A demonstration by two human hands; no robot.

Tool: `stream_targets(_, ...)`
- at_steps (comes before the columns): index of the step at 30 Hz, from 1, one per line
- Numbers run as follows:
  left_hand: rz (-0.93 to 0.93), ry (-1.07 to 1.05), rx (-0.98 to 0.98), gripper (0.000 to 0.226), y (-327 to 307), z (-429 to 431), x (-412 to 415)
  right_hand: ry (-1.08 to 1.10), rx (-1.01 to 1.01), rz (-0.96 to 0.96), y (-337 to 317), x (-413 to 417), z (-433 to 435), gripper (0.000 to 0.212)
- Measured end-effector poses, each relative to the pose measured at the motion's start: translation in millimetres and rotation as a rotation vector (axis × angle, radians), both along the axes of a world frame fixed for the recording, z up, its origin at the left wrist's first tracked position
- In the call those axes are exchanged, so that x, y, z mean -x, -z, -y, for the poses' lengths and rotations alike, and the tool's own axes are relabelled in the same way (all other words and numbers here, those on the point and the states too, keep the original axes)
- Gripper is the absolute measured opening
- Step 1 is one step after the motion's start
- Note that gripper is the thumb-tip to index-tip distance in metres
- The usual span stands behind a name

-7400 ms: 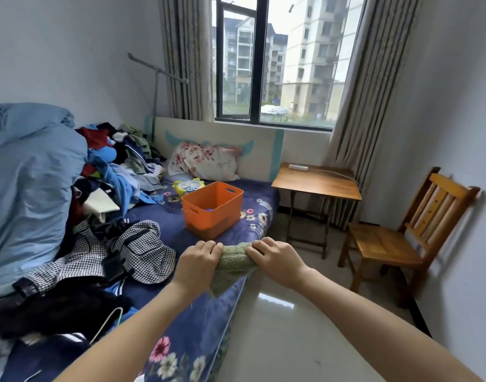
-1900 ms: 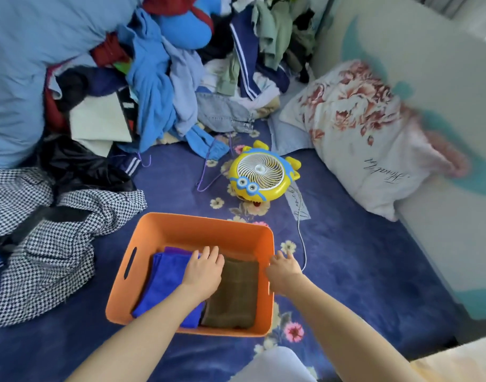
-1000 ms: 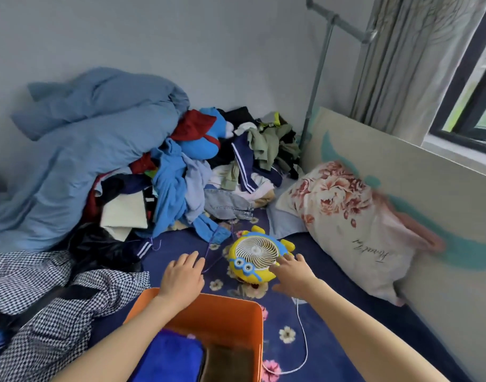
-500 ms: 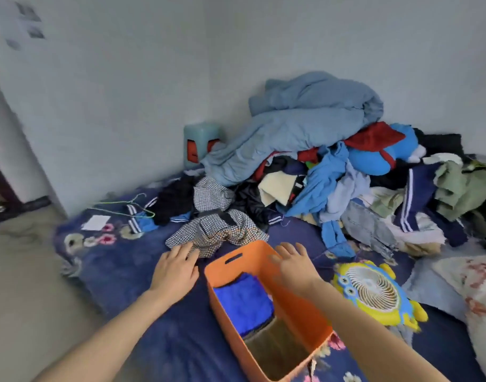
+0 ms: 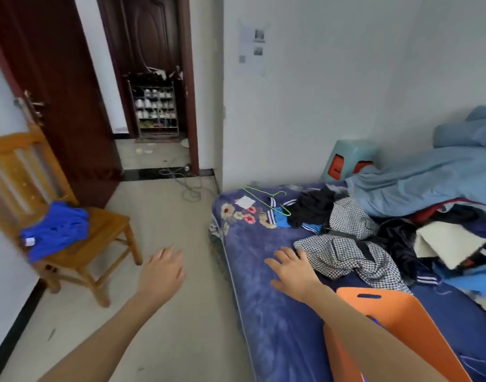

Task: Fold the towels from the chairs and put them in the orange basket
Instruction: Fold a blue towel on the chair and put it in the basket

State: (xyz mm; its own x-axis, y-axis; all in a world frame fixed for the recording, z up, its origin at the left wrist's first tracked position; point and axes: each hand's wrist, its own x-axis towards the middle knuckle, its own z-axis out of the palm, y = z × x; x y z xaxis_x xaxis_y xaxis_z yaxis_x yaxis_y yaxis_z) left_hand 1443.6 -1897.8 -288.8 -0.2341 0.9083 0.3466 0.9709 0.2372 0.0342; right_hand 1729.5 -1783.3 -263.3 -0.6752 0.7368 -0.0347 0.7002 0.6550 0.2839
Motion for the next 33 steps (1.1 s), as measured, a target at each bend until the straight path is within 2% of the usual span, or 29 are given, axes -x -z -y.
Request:
stream_targets(6, -0.046, -0.186, -0.022, 0.029, 1.0, 62.6, 131.1, -0.159, -0.004, 0.033, -25.7, 142.0, 13.3, 0.059)
stream_targets(9, -0.090, -0.259, -0.004, 0.033, 2.9, 85.8, 188.0, -0.121, -0.009, -0.001, -27.8, 193.7, 11.6, 0.059)
stream_targets(11, -0.074, -0.302, -0.014, 0.026, 8.8, 98.5, 218.2, -0.128, 0.143, 0.004, -23.1, 225.9, 10.8, 0.057)
stream_targets(15, 0.011, -0.284, -0.050, 0.031, 24.3, 102.3, 248.5, -0.159, 0.133, 0.001, -9.9, 273.9, -2.0, 0.055)
stream_targets(19, 0.125, -0.290, 0.033, 0.052, 37.9, 77.9, 261.5, -0.155, 0.206, -0.002, -2.4, 299.3, -15.9, 0.054)
stream_targets(21, 0.113, -0.269, 0.063, 0.047, 43.3, 55.9, 262.4, -0.157, 0.212, 0.008, 2.6, 300.7, -31.6, 0.054)
stream_targets(23, 0.085, -0.249, 0.077, 0.030, 42.6, 30.9, 261.9, -0.162, 0.220, -0.007, 6.9, 300.3, -53.8, 0.054)
stream_targets(30, 0.154, -0.362, 0.064, 0.025, 34.1, -79.3, 276.9, -0.193, 0.223, -0.082, 10.0, 334.8, -167.7, 0.052)
stream_targets(33, 0.234, -0.464, 0.049, 0.030, 30.9, -119.4, 286.4, -0.280, 0.230, -0.033, 7.8, 357.7, -209.5, 0.052)
